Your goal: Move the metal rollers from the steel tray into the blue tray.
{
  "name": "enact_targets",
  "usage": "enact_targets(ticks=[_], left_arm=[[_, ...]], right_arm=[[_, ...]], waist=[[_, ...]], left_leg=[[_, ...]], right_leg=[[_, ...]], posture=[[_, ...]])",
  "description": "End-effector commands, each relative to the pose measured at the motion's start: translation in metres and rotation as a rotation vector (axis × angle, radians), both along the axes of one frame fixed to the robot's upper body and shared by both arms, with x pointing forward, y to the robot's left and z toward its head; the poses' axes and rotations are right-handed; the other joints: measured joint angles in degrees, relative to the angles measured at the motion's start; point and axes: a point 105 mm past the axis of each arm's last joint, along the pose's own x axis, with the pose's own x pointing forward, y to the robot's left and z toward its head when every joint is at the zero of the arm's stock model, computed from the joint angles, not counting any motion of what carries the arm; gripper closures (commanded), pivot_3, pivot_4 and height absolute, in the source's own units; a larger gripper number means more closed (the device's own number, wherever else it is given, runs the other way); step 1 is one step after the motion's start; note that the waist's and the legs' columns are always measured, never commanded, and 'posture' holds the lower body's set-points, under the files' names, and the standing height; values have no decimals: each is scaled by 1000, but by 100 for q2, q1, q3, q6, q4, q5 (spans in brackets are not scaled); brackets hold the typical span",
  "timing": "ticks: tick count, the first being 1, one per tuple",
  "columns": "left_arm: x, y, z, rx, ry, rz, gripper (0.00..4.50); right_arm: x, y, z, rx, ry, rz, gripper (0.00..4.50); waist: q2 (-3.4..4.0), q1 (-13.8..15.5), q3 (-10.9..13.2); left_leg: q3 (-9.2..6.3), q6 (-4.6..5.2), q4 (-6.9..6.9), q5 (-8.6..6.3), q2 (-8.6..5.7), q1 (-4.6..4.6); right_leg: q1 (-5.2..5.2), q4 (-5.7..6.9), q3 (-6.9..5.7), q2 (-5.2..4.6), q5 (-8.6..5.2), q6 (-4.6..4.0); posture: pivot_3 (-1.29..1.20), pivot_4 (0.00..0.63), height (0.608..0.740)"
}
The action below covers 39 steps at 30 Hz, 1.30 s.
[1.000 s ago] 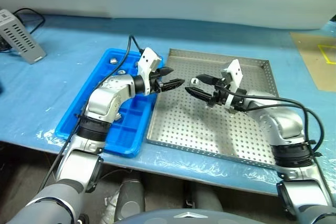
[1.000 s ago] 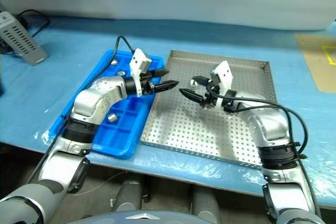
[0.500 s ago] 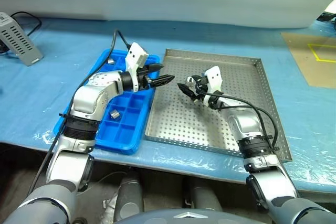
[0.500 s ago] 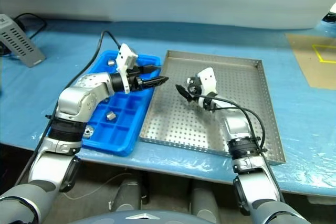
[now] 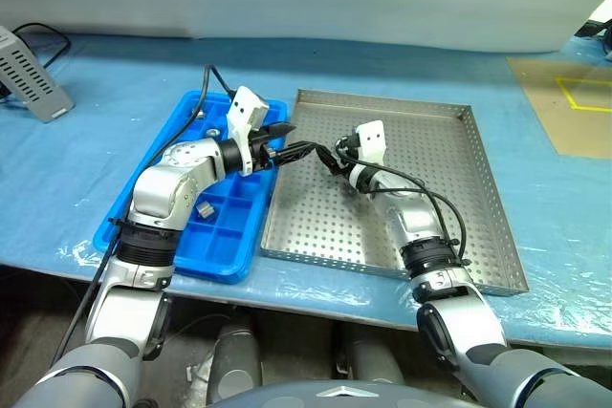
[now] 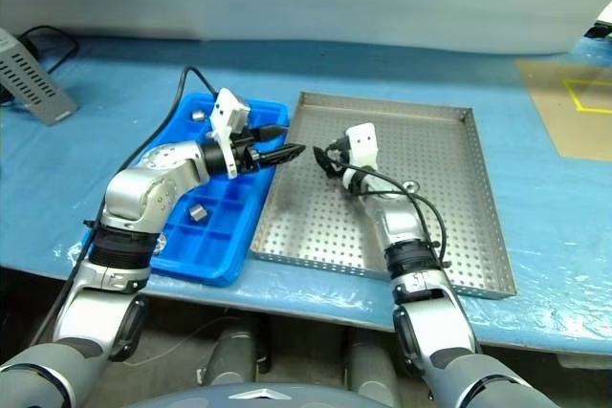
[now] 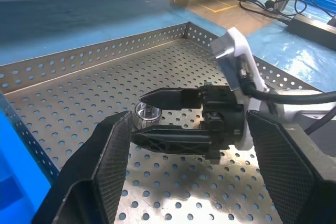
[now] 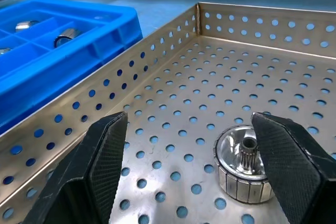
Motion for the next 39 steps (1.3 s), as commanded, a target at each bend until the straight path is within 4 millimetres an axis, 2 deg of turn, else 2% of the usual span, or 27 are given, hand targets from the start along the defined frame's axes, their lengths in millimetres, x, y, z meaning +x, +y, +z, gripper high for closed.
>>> enact_targets(ticks=[1,9,15,19,23,28,29,39], left_arm=[[-7,-5,8,-6,-38,-27,862],[-5,-5,6,2,-35,-4,862],[-3,-4,1,11,-24,11,862],[-3,-3,-1,17,-22,18,837],[-2,-1,-1,22,-26,30,837],[1,1,-1,25,-28,50,837],[2,2,-1,25,-28,52,837],[1,9,0,22,-29,71,837]], right_arm=[[8,0,12,1,-47,-35,589],[6,5,3,16,-27,-21,589],[5,5,8,52,-47,-37,589],[5,1,12,24,-76,-50,1415],[7,-5,7,-31,-57,-81,2900],[7,-6,7,-4,-50,-67,4370],[6,-5,10,5,-57,-58,4477],[8,-3,21,23,-81,-59,4477]], waist=[[0,-3,0],[0,-11,0],[0,-11,0],[0,-12,0],[0,-13,0],[0,-13,0],[0,-13,0],[1,-12,1]], left_leg=[[0,0,0,0,0,2],[0,-2,-3,1,0,3],[0,-3,-3,2,0,5],[0,-3,-4,1,0,4],[0,-3,-5,2,0,4],[0,-4,-5,2,0,5],[0,-4,-5,2,0,6],[1,-4,-9,1,0,5]], right_leg=[[1,1,2,0,0,0],[-1,0,0,5,0,0],[0,1,1,5,0,0],[-1,-1,1,5,0,0],[-1,-1,1,5,0,0],[-1,-1,1,5,0,0],[-1,-1,1,5,0,0],[-2,-3,2,5,0,0]], posture=[[-106,150,740],[-102,150,740],[-108,150,740],[-109,150,740],[-109,150,740],[-107,150,740],[-107,150,740],[-103,150,740]])
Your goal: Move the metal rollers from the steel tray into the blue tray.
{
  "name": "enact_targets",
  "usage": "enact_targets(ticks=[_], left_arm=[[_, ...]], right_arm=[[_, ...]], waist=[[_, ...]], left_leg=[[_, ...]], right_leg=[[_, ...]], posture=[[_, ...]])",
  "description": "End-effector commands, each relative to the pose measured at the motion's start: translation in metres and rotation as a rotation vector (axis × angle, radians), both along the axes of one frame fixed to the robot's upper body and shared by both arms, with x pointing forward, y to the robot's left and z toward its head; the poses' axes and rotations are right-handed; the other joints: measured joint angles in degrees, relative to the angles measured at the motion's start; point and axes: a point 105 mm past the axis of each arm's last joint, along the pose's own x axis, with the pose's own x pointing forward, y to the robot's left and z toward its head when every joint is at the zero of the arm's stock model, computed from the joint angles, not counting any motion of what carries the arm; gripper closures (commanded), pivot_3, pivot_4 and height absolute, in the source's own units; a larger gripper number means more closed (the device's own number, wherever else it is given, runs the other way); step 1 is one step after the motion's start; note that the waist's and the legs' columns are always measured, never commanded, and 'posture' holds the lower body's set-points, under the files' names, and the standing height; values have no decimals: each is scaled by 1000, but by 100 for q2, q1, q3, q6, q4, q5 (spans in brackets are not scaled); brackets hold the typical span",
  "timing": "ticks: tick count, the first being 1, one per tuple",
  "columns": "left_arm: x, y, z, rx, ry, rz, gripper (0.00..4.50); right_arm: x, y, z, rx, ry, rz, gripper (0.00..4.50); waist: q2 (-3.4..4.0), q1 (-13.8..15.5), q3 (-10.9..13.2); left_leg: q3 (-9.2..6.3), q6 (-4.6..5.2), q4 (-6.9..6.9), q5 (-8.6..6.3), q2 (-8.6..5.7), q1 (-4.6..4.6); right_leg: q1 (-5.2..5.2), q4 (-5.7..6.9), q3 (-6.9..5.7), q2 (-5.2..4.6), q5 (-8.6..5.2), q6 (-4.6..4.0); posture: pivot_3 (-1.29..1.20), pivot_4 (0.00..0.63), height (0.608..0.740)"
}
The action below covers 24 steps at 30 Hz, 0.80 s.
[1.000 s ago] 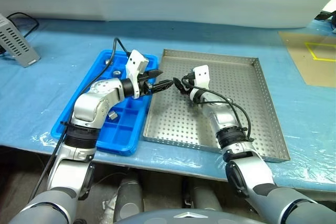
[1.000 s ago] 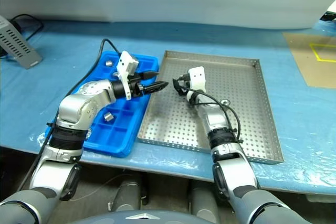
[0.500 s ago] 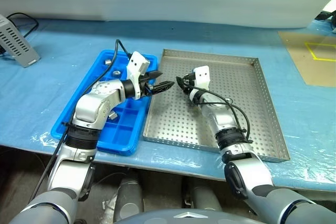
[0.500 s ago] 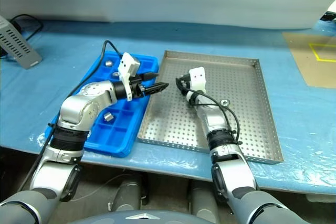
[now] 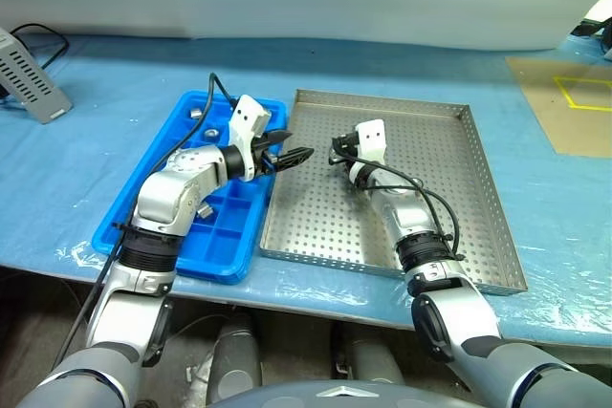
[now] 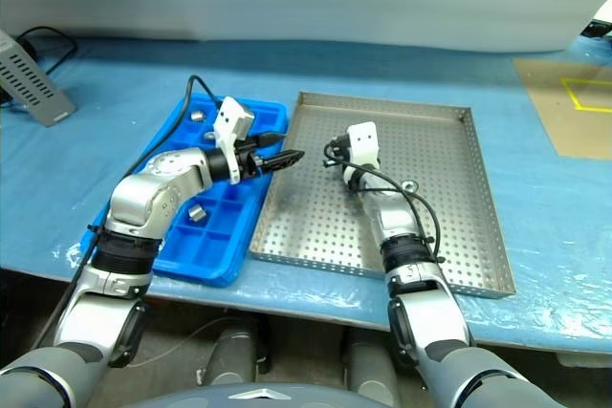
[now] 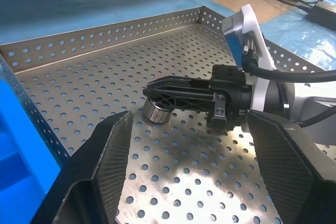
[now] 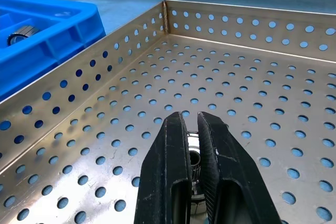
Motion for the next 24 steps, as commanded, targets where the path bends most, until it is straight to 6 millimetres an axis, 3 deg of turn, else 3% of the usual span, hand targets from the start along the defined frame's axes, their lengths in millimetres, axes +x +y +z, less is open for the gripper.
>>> enact_targets(ticks=[1,6,11,14,20,24], left_arm=[[-5,8,15,-20,-52,6,837],[-21,24,32,-35,-91,-14,837],[-48,51,44,69,-189,-46,837],[-55,71,46,133,-210,-11,837],[-75,101,53,187,-224,78,837],[-84,115,46,182,-192,170,837]], right_arm=[[3,4,30,56,-85,14,4477],[-6,18,68,165,-163,129,4477],[-35,46,107,229,-239,375,4477],[-53,66,109,182,-232,531,4477],[-68,98,106,75,-211,719,4477],[-88,116,76,-83,-120,918,4477]], waist=[[0,0,0],[4,-5,3],[5,0,3],[5,19,3],[4,60,4],[4,155,3]], left_leg=[[0,0,-1,0,0,0],[3,-4,-16,2,0,-6],[3,-6,-50,4,0,0],[3,-15,-76,10,0,14],[3,-25,-86,16,0,20],[1,-26,-92,17,1,26]], right_leg=[[0,0,0,0,0,0],[-15,-2,3,2,0,0],[-20,-12,1,7,-2,-3],[-17,-17,0,8,-4,-5],[-17,-18,0,6,-5,-7],[-14,-17,-1,6,-7,-9]], posture=[[-103,150,740],[-96,150,740],[-55,150,740],[-22,150,740],[90,150,740],[152,150,740]])
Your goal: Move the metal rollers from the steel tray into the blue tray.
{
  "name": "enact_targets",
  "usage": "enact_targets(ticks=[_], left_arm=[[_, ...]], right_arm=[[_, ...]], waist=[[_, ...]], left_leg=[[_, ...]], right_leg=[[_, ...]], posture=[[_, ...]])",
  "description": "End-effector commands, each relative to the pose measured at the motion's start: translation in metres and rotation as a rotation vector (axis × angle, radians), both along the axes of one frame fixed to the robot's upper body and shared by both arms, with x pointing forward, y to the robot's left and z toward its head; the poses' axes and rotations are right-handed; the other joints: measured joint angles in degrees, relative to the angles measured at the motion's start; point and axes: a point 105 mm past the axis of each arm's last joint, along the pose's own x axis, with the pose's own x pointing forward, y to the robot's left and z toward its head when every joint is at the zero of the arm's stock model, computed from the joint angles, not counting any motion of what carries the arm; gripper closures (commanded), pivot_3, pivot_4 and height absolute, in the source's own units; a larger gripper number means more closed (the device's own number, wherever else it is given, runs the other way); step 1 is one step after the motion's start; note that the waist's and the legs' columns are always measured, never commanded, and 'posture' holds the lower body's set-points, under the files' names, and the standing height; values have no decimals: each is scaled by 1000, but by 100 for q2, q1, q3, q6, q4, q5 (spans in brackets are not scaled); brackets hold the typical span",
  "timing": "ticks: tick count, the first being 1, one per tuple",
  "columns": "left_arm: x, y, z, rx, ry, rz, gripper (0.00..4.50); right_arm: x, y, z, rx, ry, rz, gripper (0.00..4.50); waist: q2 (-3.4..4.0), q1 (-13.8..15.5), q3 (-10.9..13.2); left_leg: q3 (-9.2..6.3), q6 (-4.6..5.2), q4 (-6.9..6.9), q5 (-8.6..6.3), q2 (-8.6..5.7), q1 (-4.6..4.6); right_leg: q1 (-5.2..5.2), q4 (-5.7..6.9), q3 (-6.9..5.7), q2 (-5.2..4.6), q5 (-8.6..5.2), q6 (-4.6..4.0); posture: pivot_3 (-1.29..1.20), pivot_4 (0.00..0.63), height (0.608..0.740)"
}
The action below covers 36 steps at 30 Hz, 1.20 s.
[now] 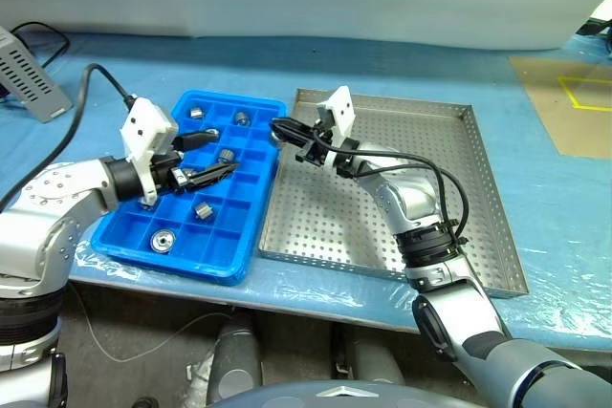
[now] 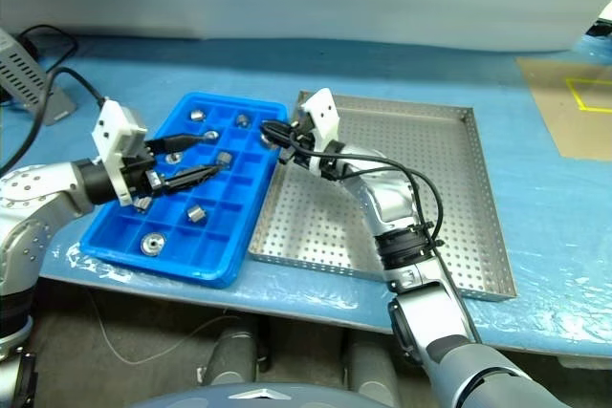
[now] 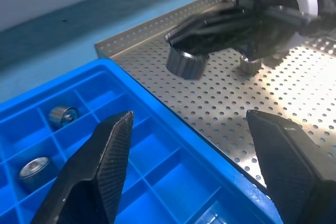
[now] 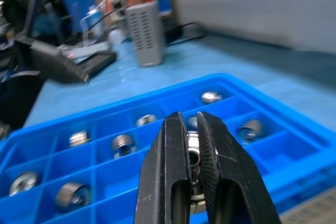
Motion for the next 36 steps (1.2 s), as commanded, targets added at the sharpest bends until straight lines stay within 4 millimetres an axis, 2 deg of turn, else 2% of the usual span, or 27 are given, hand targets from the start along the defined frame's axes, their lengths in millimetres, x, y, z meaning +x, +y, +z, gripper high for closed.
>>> enact_targets(ticks=[1,6,11,20,28,32,36], left_arm=[[-9,8,4,1,-24,58,837],[-14,6,-1,-35,-15,101,837],[-15,0,-4,-78,-10,127,837],[-8,0,-8,-104,9,144,837],[-3,-1,-8,-98,11,130,837],[-1,-2,-6,-94,7,125,837],[0,-6,-7,-92,9,109,837]], right_arm=[[-20,15,-11,-124,-29,166,4477],[-21,15,-10,-188,-54,236,4477],[-5,20,-3,-163,-46,156,4477],[8,33,-13,-140,17,50,4477],[-9,32,-29,-192,75,140,4477],[-7,30,-31,-197,74,116,4477],[-2,29,-30,-186,82,83,3235]], waist=[[0,65,0],[-1,264,0],[-4,287,0],[-4,334,-1],[-5,366,-1],[-5,363,-1],[-5,356,-2]], left_leg=[[0,-1,-3,1,1,3],[-2,-3,-6,2,4,5],[-3,-8,-2,5,4,10],[-4,-20,-4,12,1,9],[-5,-26,-3,16,1,9],[-5,-31,-2,19,0,9],[-5,-32,-1,20,1,11]], right_leg=[[1,-1,1,0,-1,-1],[3,0,-1,-1,-3,-3],[3,14,1,-6,-3,-3],[-1,14,-1,1,-3,-3],[1,15,-1,0,-3,-2],[0,18,-1,1,-2,-2],[1,19,-1,1,-2,-2]], posture=[[161,150,740],[203,150,740],[214,150,740],[200,150,740],[184,150,740],[175,150,740],[159,150,740]])
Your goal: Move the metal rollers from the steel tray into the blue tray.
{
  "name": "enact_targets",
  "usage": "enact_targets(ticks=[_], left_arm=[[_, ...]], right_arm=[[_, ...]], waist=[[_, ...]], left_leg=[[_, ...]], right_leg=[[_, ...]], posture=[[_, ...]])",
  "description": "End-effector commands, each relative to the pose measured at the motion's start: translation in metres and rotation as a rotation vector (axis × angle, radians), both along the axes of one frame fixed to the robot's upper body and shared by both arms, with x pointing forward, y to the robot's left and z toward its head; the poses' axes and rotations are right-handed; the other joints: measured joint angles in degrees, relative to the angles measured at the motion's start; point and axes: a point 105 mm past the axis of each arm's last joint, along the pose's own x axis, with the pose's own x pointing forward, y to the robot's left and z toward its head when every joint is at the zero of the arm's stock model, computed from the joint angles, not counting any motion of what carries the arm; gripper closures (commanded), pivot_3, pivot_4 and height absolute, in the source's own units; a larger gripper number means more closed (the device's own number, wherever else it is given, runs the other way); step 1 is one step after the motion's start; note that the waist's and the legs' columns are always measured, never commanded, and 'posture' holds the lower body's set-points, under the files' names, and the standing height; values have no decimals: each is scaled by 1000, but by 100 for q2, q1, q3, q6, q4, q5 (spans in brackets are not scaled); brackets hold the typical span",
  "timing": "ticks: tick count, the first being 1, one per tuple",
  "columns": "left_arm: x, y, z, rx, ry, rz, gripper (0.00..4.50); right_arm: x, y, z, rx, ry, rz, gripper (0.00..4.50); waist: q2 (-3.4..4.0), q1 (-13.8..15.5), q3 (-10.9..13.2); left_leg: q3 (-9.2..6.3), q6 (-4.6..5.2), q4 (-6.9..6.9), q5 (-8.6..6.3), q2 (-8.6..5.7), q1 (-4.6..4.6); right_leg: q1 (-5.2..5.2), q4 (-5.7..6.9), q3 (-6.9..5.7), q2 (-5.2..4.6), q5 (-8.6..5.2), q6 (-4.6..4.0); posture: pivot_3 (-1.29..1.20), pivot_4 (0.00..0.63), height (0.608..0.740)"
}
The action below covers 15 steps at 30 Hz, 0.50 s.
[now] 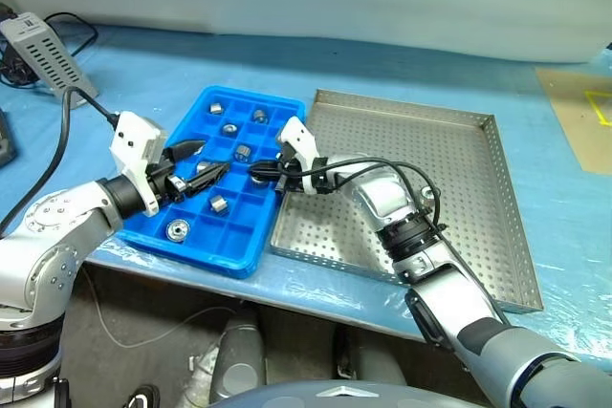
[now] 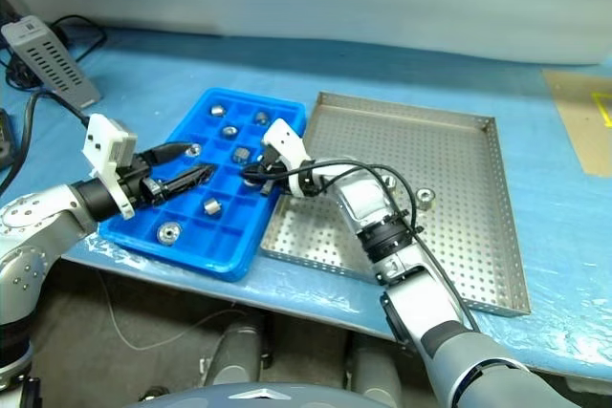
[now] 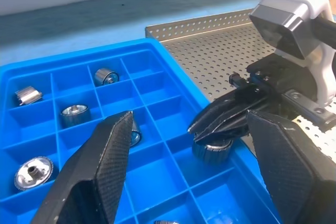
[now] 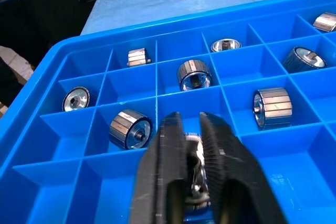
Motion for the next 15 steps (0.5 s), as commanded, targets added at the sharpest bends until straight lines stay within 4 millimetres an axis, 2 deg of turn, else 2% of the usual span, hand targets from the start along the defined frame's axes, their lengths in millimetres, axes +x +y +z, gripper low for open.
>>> enact_targets(ticks=[1,5,8,11,15], left_arm=[[0,-4,9,14,-44,-21,837],[4,-8,10,9,-49,-41,837],[8,-13,9,3,-47,-68,837],[13,-21,6,-15,-37,-105,837],[22,-38,3,-37,-31,-171,837]], right_arm=[[1,2,19,51,-29,-11,3001],[4,-6,34,103,-24,-25,3001],[-2,-20,63,219,-37,4,3001],[-3,-46,94,320,-76,-8,3001],[0,-94,114,352,-123,-96,3001]], waist=[[0,-1,0],[0,-1,0],[0,1,0],[0,9,0],[-2,-4,-2]], left_leg=[[0,0,0,0,0,0],[0,-1,1,0,-1,0],[0,-1,5,1,-1,-1],[0,0,10,0,-1,0],[0,-1,15,1,-2,11]], right_leg=[[0,0,0,0,0,0],[0,0,0,0,0,0],[2,2,0,0,1,1],[7,1,0,-1,2,3],[20,1,1,-1,4,6]], posture=[[155,150,740],[124,150,740],[91,150,740],[51,150,740],[2,150,740]])
